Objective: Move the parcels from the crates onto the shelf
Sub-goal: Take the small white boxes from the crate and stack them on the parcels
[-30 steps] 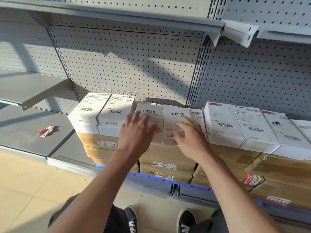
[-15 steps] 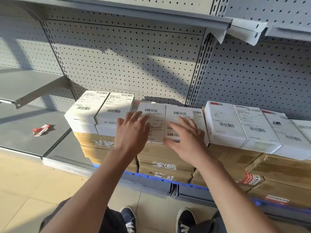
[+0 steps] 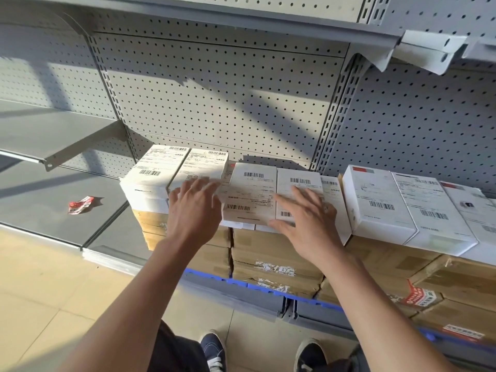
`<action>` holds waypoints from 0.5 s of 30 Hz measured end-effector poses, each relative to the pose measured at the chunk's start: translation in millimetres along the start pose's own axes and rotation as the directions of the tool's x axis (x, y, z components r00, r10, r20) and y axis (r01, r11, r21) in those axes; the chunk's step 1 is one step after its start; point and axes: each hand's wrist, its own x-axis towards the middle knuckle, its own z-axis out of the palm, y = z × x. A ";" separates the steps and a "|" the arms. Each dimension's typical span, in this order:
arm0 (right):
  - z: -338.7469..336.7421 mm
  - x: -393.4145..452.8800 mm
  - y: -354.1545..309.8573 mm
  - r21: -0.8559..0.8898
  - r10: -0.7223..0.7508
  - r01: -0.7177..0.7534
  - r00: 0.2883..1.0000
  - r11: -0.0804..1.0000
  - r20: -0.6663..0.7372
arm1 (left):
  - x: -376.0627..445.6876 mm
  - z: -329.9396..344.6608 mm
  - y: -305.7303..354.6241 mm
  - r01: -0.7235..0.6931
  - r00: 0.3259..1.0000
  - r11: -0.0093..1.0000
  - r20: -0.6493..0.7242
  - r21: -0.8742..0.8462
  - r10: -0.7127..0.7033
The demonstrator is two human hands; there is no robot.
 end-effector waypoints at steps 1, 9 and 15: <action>0.8 3.2 -0.7 -0.004 -0.002 0.002 1.000 1.000 0.000 | -1.2 0.3 -1.1 -0.005 1.000 1.000 0.004 0.004 0.005; 5.2 23.9 -7.9 -0.033 -0.032 0.031 0.999 0.999 -0.015 | -4.3 0.5 -3.0 -0.013 1.000 1.000 -0.004 0.002 0.013; 8.4 32.4 -10.4 -0.030 -0.042 0.042 0.999 0.999 -0.027 | -5.7 1.4 -5.4 -0.020 1.000 1.000 -0.005 -0.002 0.020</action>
